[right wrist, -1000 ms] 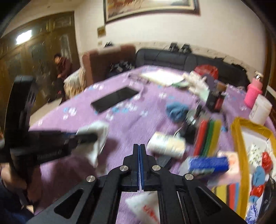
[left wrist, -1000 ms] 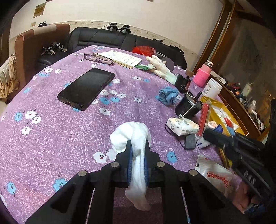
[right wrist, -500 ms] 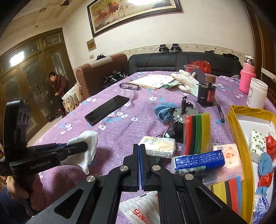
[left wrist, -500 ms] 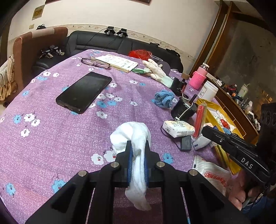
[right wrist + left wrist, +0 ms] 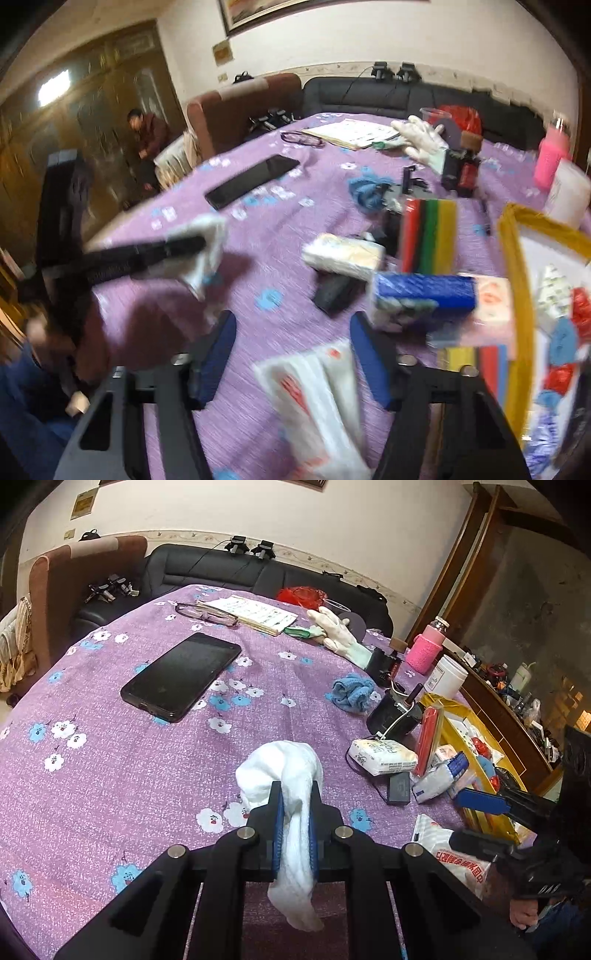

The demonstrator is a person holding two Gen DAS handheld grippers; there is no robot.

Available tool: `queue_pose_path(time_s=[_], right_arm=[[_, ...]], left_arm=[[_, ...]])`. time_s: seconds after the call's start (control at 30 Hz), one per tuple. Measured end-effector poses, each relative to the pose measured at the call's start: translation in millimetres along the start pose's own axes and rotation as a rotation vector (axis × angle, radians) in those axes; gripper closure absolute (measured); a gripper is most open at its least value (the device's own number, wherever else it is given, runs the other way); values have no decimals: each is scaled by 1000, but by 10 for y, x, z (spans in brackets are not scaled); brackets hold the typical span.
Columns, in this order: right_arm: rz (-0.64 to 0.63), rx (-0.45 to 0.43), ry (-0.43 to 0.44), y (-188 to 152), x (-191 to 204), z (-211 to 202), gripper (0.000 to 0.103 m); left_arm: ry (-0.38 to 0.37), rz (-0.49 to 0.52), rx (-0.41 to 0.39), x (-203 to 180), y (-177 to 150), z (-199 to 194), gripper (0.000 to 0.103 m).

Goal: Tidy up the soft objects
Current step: 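Lift the white cloth with the left tool while the right lifts the white-red packet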

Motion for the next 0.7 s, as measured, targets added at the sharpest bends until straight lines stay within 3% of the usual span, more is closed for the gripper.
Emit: queue_pose_path(time_s=[0.33,0.4,0.47,0.53,0.7], right_arm=[[-87,181,-80,-282,-158,235,35],[-105,166,-102,-331,-175,212,41],[-77,167,-96,-333,-209,179,54],[-47,160,-87,-309,-212,168,59],[-2,58,-51,-47,27,135,60]], left_arm=[[-11,-8,-5,11,-1,-9,92],[-12,-6,-5,12,1,-10,92],[-15,-8,-6,11,1,-9,92],[-17,-13,-10,16,0,-16,92],[-15,-17,-18,19,0,-28,92]])
Point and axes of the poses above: each gripper's, at about its wrist camera, not at the fingertips, and z roughly the way its jaws point, x to its left, y to its top, the point moved 1 cm from there along z, roughly the way its jaws point, and after that the axes turned 15 degrees about z, right-handed, at the moved point
